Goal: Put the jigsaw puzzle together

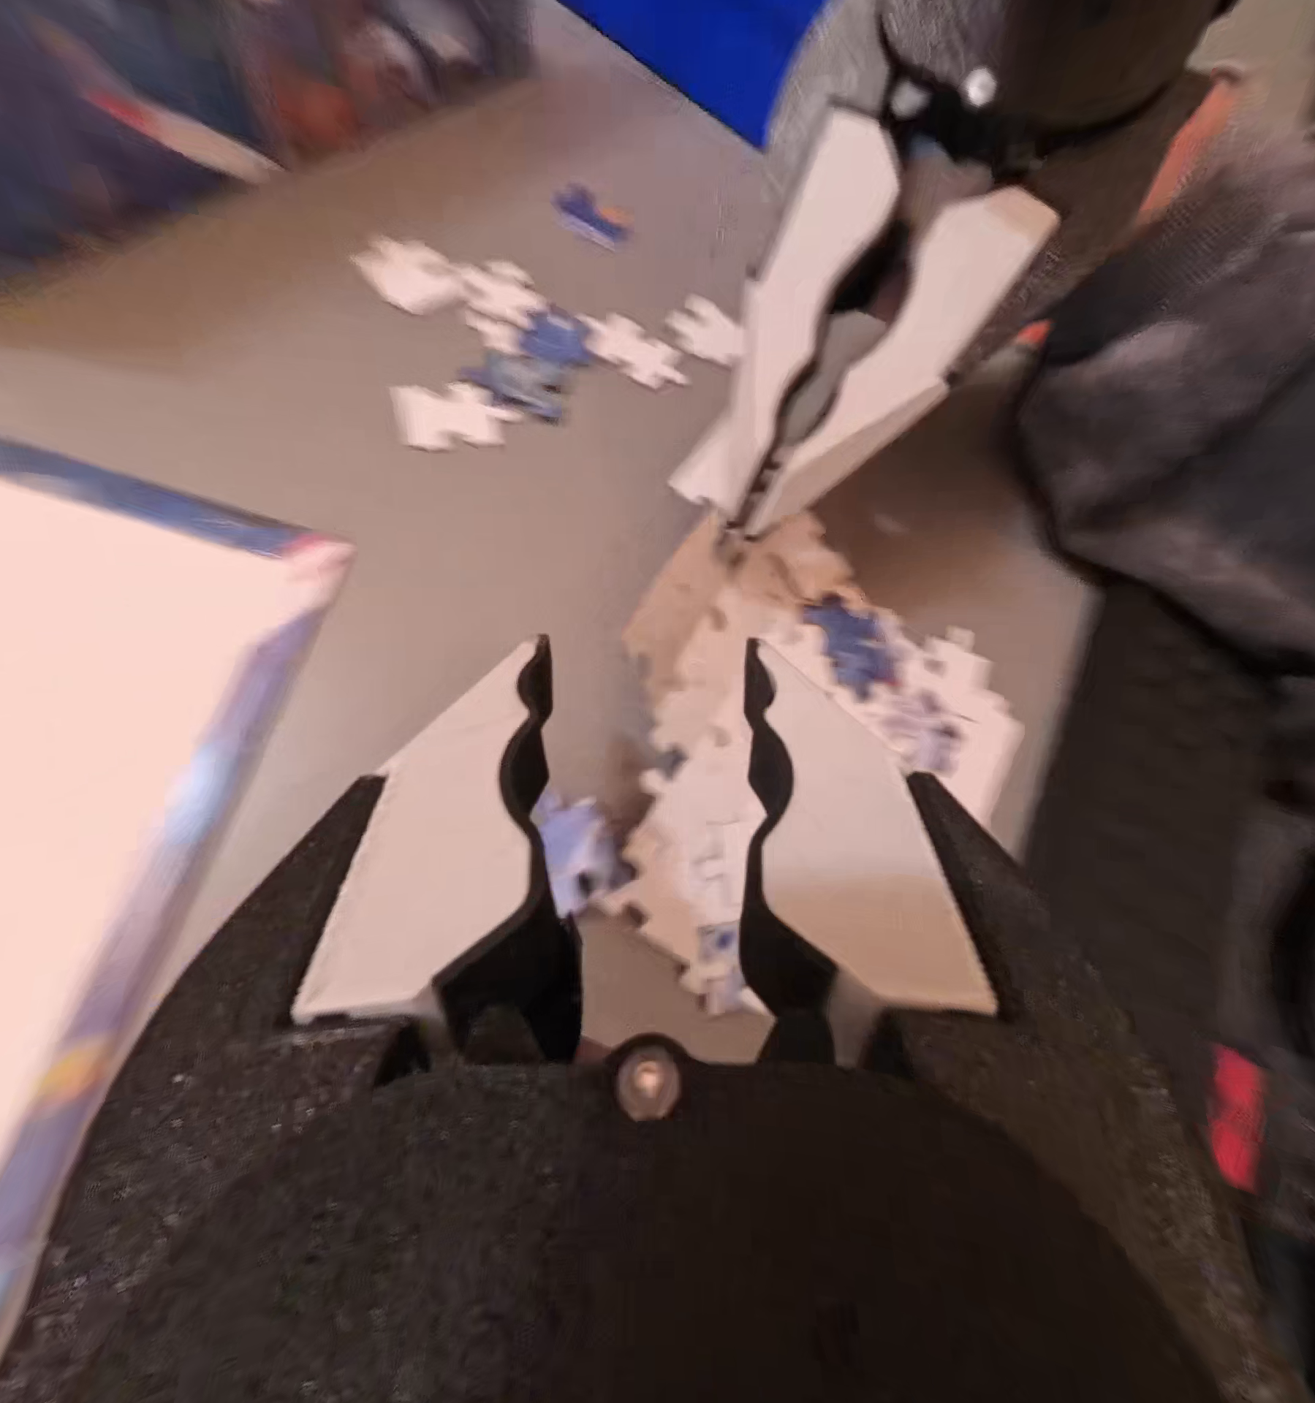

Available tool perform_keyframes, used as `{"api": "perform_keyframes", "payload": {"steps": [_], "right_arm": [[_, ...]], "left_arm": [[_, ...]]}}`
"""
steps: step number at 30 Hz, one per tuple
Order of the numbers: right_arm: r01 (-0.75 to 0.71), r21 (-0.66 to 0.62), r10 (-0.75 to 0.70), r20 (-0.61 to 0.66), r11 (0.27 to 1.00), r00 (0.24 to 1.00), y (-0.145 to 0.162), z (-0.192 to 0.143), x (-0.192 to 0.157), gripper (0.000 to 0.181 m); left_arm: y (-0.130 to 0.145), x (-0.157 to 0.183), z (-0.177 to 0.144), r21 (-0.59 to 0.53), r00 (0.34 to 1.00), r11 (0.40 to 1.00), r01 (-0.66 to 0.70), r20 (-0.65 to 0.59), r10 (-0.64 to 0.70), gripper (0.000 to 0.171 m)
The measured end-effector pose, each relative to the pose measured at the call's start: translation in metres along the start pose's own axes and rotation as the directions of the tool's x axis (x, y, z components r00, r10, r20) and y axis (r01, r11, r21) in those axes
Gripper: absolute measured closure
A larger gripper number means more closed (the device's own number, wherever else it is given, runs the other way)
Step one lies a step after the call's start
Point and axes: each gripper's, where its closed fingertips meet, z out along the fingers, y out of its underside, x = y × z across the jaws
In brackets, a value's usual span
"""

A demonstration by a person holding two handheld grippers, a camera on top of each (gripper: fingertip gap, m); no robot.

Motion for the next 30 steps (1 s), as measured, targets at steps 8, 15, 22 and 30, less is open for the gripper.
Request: {"api": "perform_keyframes", "payload": {"steps": [8, 15, 22, 30], "right_arm": [[-0.045, 0.043, 0.048, -0.077, 0.998, 0.996, -0.004, -0.011, 0.018, 0.179], [-0.149, 0.026, 0.151, -0.115, 0.988, 0.982, 0.006, -0.006, 0.037, 0.179], [-0.259, 0.225, 0.202, 0.247, 0.939, 0.948, -0.029, -0.023, -0.006, 0.176], [-0.264, 0.138, 0.232, 0.21, 0.955, 0.95, -0.015, -0.003, -0.001, 0.18]], "left_arm": [[-0.002, 0.035, 0.037, 0.021, 0.914, 0.999, 0.032, -0.406, -0.02, 0.169], [-0.013, 0.04, 0.017, 0.145, 0.926, 0.989, -0.041, -0.367, 0.092, 0.17], [-0.006, 0.017, 0.024, 0.135, 0.951, 0.991, 0.004, -0.307, 0.038, 0.17], [-0.013, 0.022, 0.021, 0.16, 0.948, 0.987, 0.026, -0.317, 0.026, 0.17]]}}
